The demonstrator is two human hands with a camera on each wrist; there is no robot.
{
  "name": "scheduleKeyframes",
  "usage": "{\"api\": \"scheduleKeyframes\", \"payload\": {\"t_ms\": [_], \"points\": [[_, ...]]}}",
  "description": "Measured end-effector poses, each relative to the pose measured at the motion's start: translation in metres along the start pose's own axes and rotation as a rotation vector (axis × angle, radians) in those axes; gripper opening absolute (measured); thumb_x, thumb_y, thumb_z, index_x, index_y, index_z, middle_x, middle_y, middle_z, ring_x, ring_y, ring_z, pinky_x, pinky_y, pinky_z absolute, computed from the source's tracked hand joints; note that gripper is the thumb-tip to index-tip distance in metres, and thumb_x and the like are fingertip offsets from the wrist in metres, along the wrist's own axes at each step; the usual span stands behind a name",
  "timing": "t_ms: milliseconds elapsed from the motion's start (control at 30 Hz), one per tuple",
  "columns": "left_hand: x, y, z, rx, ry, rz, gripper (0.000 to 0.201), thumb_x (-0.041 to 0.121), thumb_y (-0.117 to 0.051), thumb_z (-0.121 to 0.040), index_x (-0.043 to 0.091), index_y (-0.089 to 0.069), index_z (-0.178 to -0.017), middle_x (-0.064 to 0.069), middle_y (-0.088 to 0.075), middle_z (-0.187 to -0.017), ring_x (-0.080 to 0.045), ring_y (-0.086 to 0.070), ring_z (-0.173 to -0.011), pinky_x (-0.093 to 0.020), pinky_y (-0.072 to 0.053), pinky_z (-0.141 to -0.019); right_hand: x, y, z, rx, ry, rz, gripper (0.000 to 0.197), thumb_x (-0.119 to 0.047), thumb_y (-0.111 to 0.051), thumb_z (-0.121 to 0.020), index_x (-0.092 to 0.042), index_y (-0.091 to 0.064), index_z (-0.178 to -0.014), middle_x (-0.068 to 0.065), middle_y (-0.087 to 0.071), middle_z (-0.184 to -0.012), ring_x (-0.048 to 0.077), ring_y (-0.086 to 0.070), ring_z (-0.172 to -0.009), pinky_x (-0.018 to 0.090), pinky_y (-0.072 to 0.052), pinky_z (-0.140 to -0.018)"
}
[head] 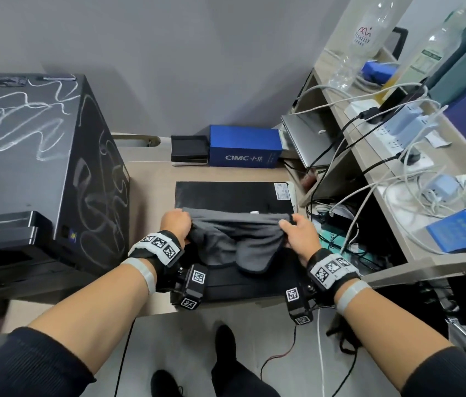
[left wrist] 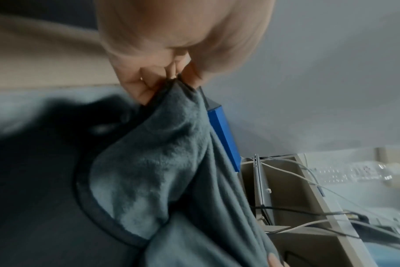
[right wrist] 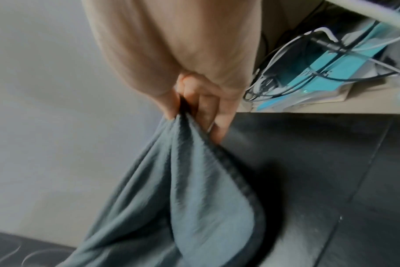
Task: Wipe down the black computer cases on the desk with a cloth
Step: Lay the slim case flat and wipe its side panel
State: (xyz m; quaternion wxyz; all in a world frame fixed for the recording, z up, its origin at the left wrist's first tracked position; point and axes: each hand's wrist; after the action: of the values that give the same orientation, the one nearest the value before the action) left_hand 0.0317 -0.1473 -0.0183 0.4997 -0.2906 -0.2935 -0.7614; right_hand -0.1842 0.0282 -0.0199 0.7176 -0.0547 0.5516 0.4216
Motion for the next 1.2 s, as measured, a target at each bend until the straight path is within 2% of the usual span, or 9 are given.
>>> {"api": "scheduleKeyframes", "payload": {"t_ms": [100,200,333,433,567,800,967,1033,1200], "points": [[0.003,0.005,-0.014,0.080,-0.131,-0.043,0.011,0.020,-0.061,-0.080,0.024,-0.061,-0.090,-0.009,-0.069,-0.109,-0.028,-0.064,-0.103,-0.047,-0.053,-0.096,-0.010,0.015,0.000,0.121,0.021,-0.029,0.037,-0.011,-0.064,-0.092,-0.011,-0.055,-0.128,0.011,-0.059,-0.127,0.025,-0.058,-0.113,0.040,-0.048,-0.103],[0.025,0.007,0.005,-0.038,-0.263,0.022,0.010,0.015,-0.069,-0.090,0.023,-0.068,-0.097,-0.005,-0.069,-0.100,-0.018,-0.060,-0.095,-0.031,-0.052,-0.085,-0.031,0.022,0.008,0.023,0.182,0.026,0.033,-0.008,-0.063,-0.094,-0.008,-0.063,-0.127,0.007,-0.061,-0.127,0.016,-0.055,-0.120,0.014,-0.042,-0.096],[0.051,0.014,0.020,-0.268,-0.344,-0.110,0.040,0.002,-0.086,-0.070,0.022,-0.074,-0.102,0.000,-0.069,-0.098,-0.007,-0.061,-0.095,-0.017,-0.047,-0.082,-0.056,0.029,0.012,-0.081,0.275,0.353,0.057,-0.007,-0.077,-0.077,-0.013,-0.062,-0.132,0.006,-0.063,-0.126,0.020,-0.058,-0.116,0.025,-0.043,-0.102],[0.063,0.018,0.022,-0.116,-0.458,-0.310,0.039,0.002,-0.086,-0.067,0.029,-0.076,-0.093,0.000,-0.072,-0.094,-0.018,-0.067,-0.098,-0.034,-0.055,-0.095,-0.070,0.035,0.011,0.130,0.431,0.512,0.040,-0.006,-0.070,-0.079,-0.012,-0.069,-0.119,0.007,-0.069,-0.114,0.024,-0.062,-0.108,0.020,-0.038,-0.092],[0.060,0.022,0.035,0.105,-0.698,-0.522,0.007,0.027,-0.077,-0.084,0.020,-0.080,-0.084,0.008,-0.066,-0.089,-0.014,-0.064,-0.093,-0.029,-0.050,-0.086,-0.061,0.040,0.013,0.280,0.566,0.524,0.008,-0.016,-0.069,-0.083,-0.013,-0.073,-0.089,0.006,-0.059,-0.097,0.021,-0.056,-0.093,0.022,-0.035,-0.082],[-0.011,0.035,0.023,-0.264,-0.284,-0.964,0.027,0.041,-0.081,-0.081,0.018,-0.072,-0.071,-0.003,-0.073,-0.084,-0.021,-0.066,-0.086,-0.029,-0.051,-0.085,0.019,0.030,0.029,-0.280,0.275,1.129,0.020,-0.059,-0.066,-0.071,-0.039,-0.069,-0.071,0.002,-0.053,-0.138,0.027,-0.033,-0.139,0.041,-0.028,-0.114],[-0.034,0.039,0.016,0.139,-0.315,-0.657,0.015,0.028,-0.067,-0.088,0.016,-0.068,-0.097,-0.012,-0.067,-0.111,-0.033,-0.062,-0.105,-0.034,-0.048,-0.091,0.014,-0.008,0.041,-0.302,0.762,0.891,0.013,-0.027,-0.065,-0.084,-0.024,-0.075,-0.092,0.000,-0.063,-0.117,0.021,-0.053,-0.117,0.042,-0.043,-0.104],[-0.047,0.036,0.010,0.111,-0.273,-0.670,0.041,0.027,-0.066,-0.089,0.017,-0.058,-0.128,-0.015,-0.052,-0.137,-0.034,-0.050,-0.127,-0.038,-0.039,-0.106,0.026,-0.029,0.032,-0.484,0.879,0.895,0.031,-0.018,-0.062,-0.084,-0.024,-0.071,-0.114,0.004,-0.055,-0.138,0.025,-0.048,-0.129,0.045,-0.040,-0.109],[-0.071,0.020,0.003,-0.073,-0.130,-0.366,0.064,0.049,-0.049,-0.095,0.016,-0.038,-0.149,-0.004,-0.050,-0.146,-0.031,-0.046,-0.137,-0.041,-0.034,-0.115,0.041,-0.073,0.010,-0.712,1.132,1.250,0.059,-0.038,-0.045,-0.098,-0.040,-0.026,-0.154,0.002,-0.001,-0.168,0.031,-0.001,-0.154,0.049,0.001,-0.119]]}}
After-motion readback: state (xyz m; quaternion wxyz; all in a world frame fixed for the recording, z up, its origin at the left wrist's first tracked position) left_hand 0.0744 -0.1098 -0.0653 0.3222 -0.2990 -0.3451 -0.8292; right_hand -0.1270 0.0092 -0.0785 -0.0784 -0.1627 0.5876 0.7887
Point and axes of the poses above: each hand's wrist, its own z-axis away from the middle knuckle, its own y-axis out of the back of the hand, x = y × z
